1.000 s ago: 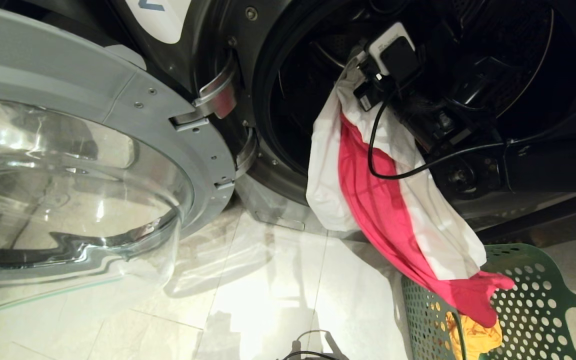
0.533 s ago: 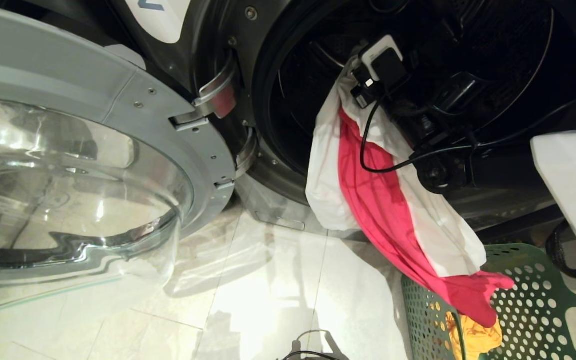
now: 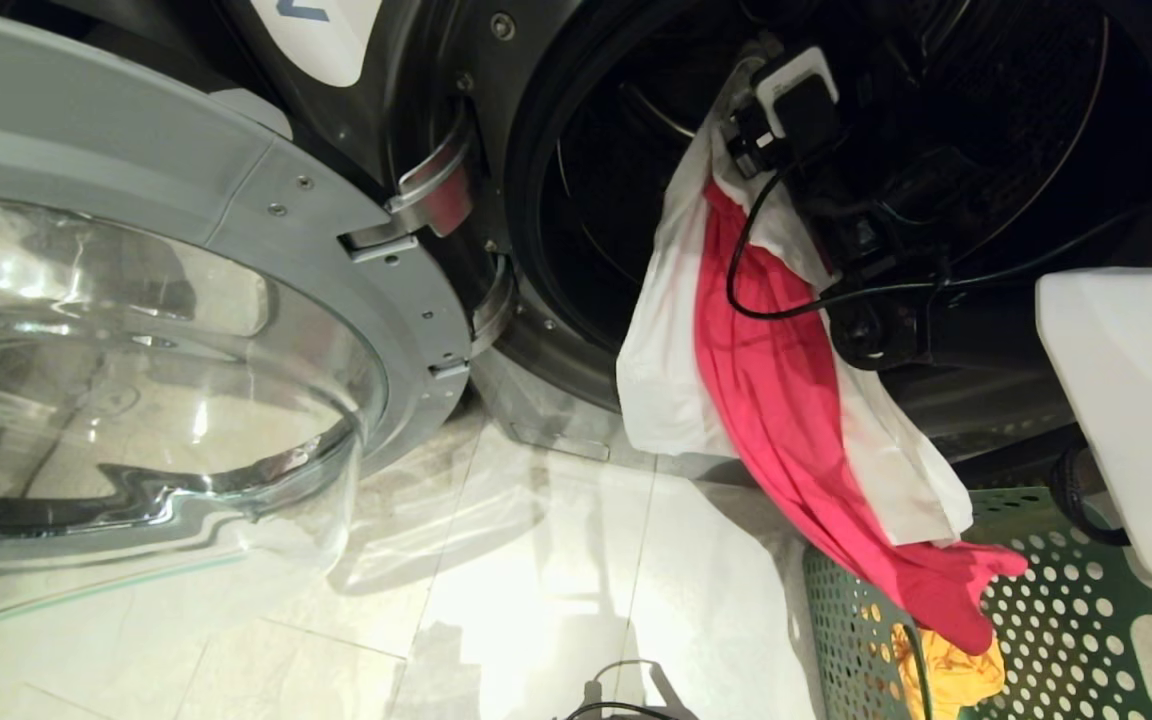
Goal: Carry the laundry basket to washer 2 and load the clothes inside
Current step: Place the clothes into the washing machine
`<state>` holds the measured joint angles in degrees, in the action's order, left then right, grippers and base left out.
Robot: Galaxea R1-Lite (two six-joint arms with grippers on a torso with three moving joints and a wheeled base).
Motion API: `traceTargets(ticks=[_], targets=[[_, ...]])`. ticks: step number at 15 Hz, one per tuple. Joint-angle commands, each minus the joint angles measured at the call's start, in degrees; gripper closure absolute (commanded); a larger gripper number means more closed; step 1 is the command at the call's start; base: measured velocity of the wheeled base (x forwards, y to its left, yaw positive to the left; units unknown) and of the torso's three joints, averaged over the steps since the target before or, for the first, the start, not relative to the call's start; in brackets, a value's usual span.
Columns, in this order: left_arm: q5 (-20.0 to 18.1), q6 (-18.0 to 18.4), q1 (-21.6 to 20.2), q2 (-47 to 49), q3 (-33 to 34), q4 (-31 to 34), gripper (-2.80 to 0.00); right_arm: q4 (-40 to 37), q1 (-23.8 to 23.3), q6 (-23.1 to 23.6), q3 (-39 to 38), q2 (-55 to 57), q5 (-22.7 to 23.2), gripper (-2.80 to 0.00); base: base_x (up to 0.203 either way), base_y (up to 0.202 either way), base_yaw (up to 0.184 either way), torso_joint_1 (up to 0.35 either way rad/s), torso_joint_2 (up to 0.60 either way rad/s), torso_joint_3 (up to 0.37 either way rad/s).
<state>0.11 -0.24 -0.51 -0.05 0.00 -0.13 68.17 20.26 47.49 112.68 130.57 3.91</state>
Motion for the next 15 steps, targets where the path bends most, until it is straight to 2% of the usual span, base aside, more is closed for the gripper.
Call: traceTargets(ticks=[1, 3, 5, 11, 13, 15], targets=[[0.07, -0.02, -0.02, 0.05, 0.00, -0.04, 0.00, 7.66, -0.13, 0.45, 0.12, -0.06, 0.38, 0.00, 0.000, 0.000, 0.000, 0.000, 0.00, 0.000], [0.05, -0.02, -0.02, 0.05, 0.00, 0.03, 0.00, 11.35, -0.19, 0.49, 0.09, -0.46, 4.31, 0.00, 0.000, 0.000, 0.000, 0.000, 0.00, 0.000], [-0.02, -0.02, -0.02, 0.05, 0.00, 0.04, 0.00, 11.54, -0.48, 0.35, 0.00, -0.67, 6.36, 0.00, 0.000, 0.000, 0.000, 0.000, 0.00, 0.000], [0.06, -0.02, -0.02, 0.05, 0.00, 0.04, 0.00, 7.22, -0.40, -0.55, -0.09, -0.01, 5.30, 0.00, 0.000, 0.000, 0.000, 0.000, 0.00, 0.000], [-0.02, -0.02, -0.02, 0.05, 0.00, 0.05, 0.00, 3.01, -0.40, -1.09, -0.12, 0.19, 0.10, 0.00, 0.000, 0.000, 0.000, 0.000, 0.00, 0.000], [0.07, -0.02, -0.02, 0.05, 0.00, 0.05, 0.00, -7.12, -0.25, -3.56, 0.02, 0.15, -11.41, 0.00, 0.000, 0.000, 0.000, 0.000, 0.00, 0.000]])
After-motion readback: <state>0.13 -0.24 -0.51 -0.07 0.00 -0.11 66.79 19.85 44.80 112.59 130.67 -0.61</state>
